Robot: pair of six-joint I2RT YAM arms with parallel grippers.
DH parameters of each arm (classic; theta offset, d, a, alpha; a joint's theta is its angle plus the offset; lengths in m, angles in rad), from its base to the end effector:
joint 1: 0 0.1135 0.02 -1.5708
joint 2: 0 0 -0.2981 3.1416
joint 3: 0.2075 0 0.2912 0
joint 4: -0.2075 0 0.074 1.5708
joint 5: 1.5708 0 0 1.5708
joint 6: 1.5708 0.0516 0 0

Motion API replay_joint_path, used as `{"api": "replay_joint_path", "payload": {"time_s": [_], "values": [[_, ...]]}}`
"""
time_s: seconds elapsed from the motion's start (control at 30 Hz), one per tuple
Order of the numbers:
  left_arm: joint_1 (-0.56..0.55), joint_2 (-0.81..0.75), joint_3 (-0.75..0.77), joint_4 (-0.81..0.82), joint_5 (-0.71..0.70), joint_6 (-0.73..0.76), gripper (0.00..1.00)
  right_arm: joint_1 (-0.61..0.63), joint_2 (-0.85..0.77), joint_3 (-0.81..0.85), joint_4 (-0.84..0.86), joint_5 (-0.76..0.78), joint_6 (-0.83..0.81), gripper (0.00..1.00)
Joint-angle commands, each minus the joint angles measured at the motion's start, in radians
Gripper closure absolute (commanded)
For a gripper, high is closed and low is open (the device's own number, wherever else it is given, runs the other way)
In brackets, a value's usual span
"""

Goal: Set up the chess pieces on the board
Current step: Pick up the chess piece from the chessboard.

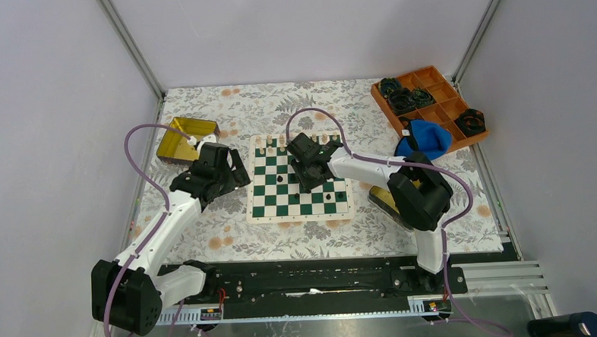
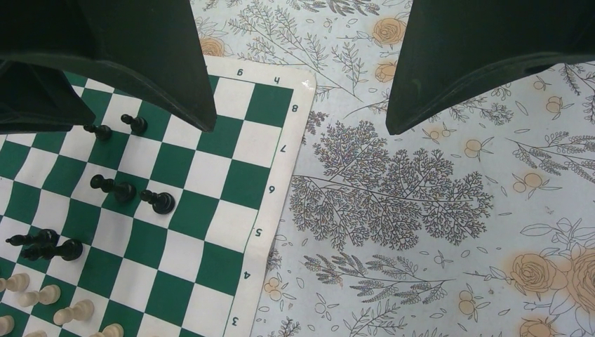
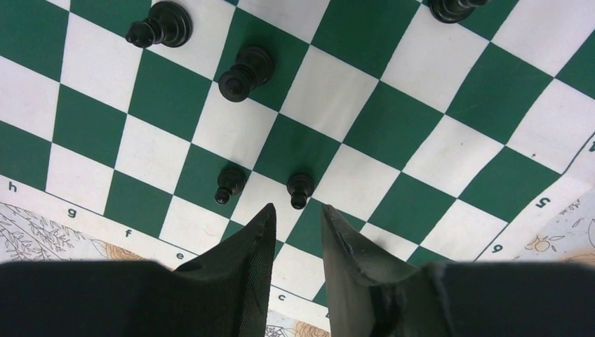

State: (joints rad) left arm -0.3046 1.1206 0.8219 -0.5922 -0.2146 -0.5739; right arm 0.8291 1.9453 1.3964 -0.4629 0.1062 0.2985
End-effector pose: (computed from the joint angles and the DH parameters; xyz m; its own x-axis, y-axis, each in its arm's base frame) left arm 0.2499 -0.0670 0.2586 -0.7127 -0.3320 -0.6179 -0.2639 0.9431 -0.2023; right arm 0.3215 0.3428 0.1872 -0.7518 -0.3877 -0.5333 -0.4960 0.8655 0.0701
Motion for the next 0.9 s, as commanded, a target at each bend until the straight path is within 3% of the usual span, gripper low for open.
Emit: {"api": "replay_joint_path", "payload": {"time_s": [0.0,0.8,0.87], "values": [[0.008,0.002,-0.009,0.047,0.004,0.014,0.01,0.010,0.018,0.059,-0.011,-0.019,-0.009,0.64],[0.018,0.026,-0.012,0.070,0.015,0.057,0.01,0.011,0.075,0.095,-0.038,-0.001,0.011,0.69],[0.019,0.028,-0.011,0.073,0.018,0.061,0.01,0.010,0.077,0.097,-0.037,-0.001,0.013,0.73]]}}
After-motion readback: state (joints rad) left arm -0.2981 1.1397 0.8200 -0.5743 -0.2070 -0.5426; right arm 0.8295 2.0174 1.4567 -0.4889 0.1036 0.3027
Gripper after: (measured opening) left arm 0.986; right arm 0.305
